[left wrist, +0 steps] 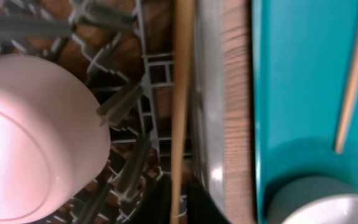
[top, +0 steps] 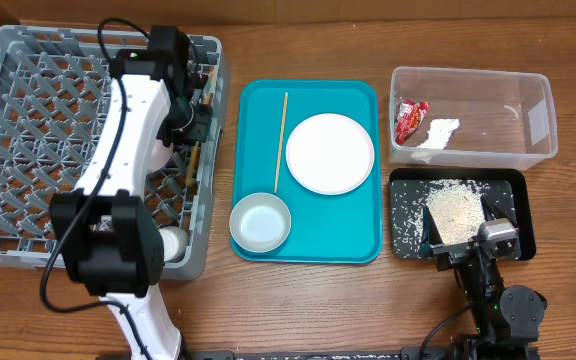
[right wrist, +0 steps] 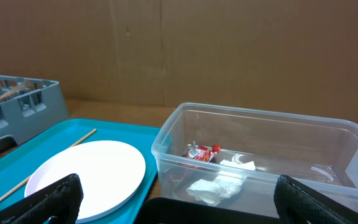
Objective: Sort waste into correct bins and load items into the dishwasher
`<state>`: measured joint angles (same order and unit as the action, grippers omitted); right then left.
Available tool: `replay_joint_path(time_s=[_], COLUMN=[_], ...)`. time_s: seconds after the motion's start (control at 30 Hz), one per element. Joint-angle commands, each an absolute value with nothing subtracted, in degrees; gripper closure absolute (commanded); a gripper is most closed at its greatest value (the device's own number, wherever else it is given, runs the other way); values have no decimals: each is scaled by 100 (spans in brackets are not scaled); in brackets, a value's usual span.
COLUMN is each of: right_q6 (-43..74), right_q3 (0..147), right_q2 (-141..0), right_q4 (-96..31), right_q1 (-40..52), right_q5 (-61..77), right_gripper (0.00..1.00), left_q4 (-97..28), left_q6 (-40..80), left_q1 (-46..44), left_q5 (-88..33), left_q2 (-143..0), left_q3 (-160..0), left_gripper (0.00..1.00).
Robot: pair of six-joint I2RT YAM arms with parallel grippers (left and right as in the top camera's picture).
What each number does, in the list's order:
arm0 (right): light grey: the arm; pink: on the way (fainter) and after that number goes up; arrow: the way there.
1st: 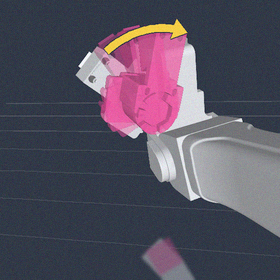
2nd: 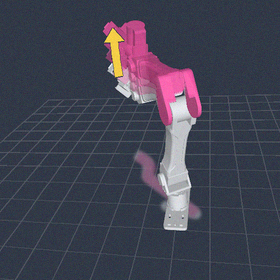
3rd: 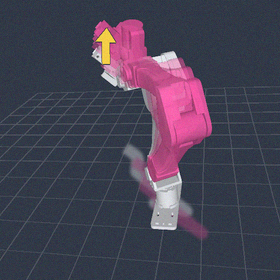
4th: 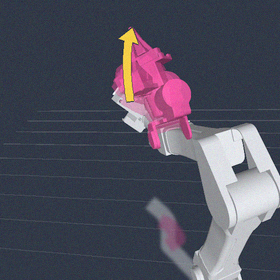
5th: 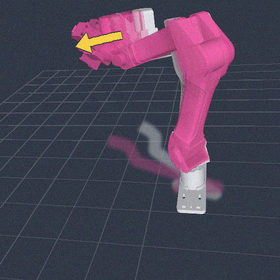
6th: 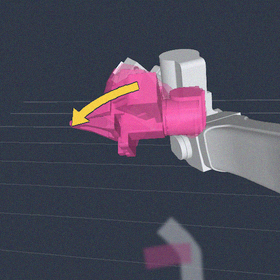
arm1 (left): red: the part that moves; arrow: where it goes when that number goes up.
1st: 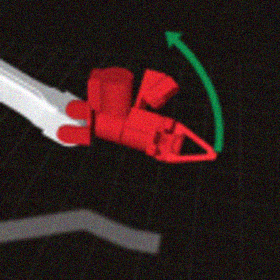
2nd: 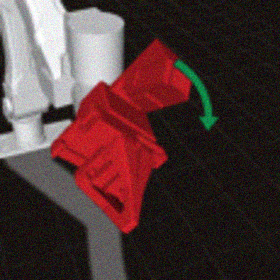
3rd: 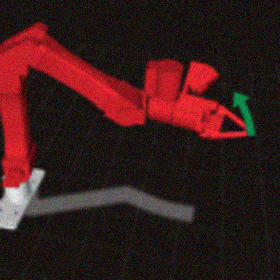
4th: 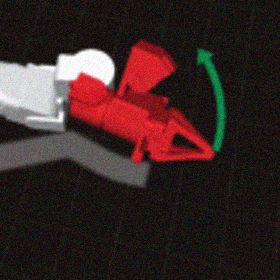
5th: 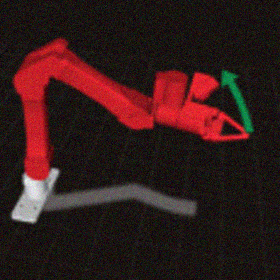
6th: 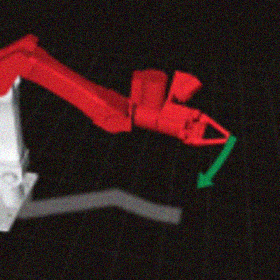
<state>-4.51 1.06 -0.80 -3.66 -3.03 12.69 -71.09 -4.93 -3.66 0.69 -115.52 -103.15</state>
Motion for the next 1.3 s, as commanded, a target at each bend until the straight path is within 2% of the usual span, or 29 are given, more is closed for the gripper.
replay_joint_path(time_s=[0.0,0.1,0.27,0.4,0.53,0.57,0.8,0.93,1.17,1.27], right_q6=[-454,-456,-454,-456,-454,-454,-456,-456,-454,-454], right_q3=[45,45,45,45,45,45,45,45,45,45], right_q2=[-16,-16,-16,-16,-16,-16,-16,-16,-16,-16], right_q4=[-329,-329,-329,-329,-329,-329,-329,-329,-329,-329], right_q1=[-346,-346,-346,-346,-346,-346,-346,-346,-346,-346], right_q5=[1275,1273,1275,1275,1275,1275,1275,1275,1275,1275], right_gripper=[0,0,0,0,0,0,0,0,0,0], left_q4=[-7065,-7050,-7284,-7251,-7253,-7260,-6528,-6213,-5944,-5929], left_q6=[440,790,926,825,790,799,996,1208,1577,1590], left_q1=[-375,-377,-384,-528,-993,-1090,-1914,-2132,-2141,-2150], left_q5=[451,423,-176,-840,-792,-738,-642,-642,-600,-489], left_q2=[-11754,-11710,-11489,-11069,-10860,-10873,-11448,-12064,-12711,-12766], left_q3=[-10248,-10302,-10538,-10700,-10698,-10689,-10167,-10084,-10084,-10084], left_gripper=[95,94,73,62,44,43,44,54,63,64])
